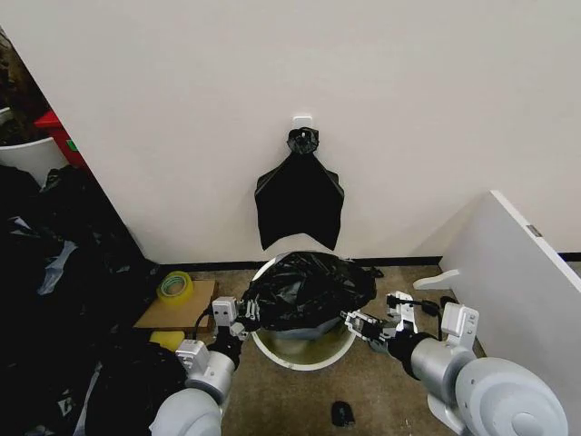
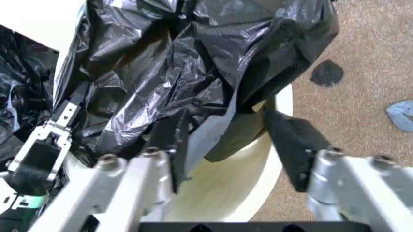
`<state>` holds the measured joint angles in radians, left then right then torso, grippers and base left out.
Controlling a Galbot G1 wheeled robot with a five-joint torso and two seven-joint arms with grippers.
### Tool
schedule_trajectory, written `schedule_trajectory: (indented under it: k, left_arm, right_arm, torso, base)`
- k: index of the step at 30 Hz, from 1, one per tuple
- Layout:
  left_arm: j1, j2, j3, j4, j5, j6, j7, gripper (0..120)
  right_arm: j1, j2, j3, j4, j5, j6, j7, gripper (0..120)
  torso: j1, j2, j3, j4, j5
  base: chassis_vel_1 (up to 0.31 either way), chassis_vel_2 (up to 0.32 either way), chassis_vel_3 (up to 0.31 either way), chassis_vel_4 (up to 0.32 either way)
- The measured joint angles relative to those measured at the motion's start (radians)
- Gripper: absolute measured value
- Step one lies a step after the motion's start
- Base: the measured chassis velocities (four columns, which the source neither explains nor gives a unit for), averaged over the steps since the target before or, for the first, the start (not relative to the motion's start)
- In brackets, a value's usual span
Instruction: Place the garbage bag over the trash bin.
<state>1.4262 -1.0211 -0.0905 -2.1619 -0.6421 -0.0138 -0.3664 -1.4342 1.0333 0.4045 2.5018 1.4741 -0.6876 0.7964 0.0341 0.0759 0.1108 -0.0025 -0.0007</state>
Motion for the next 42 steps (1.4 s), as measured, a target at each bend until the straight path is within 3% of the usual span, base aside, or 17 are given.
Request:
schedule_trajectory:
  k: [12,34,42]
  left_arm:
    - [-0.004,-0.011,-0.004,0.004,-0.009,-0.008,-0.002,4]
    - [-0.034,-0.050,-0.032,-0.005,-0.202,0.008,-0.068,4]
    - [-0.035,-0.062,-0.026,-0.026,-0.254,0.021,-0.102,4]
  right_arm:
    - [-0.021,0.009,0.001,-0.001,-0.007,0.005,0.000,1]
    - [-0.221,0.039,0.022,-0.002,-0.036,-0.028,0.024,0]
    - [-0.246,0.048,-0.048,-0.002,-0.119,-0.043,-0.168,0]
  torso:
    - [0.000,0.000,0.000,0.0000,0.0001]
    - [0.000,0.000,0.000,0.0000,0.0000]
    - [0.000,0.000,0.000,0.0000,0.0000]
  base:
    - [0.000,0.000,0.000,0.000]
    - [0.000,0.000,0.000,0.000]
    - [0.000,0.000,0.000,0.000]
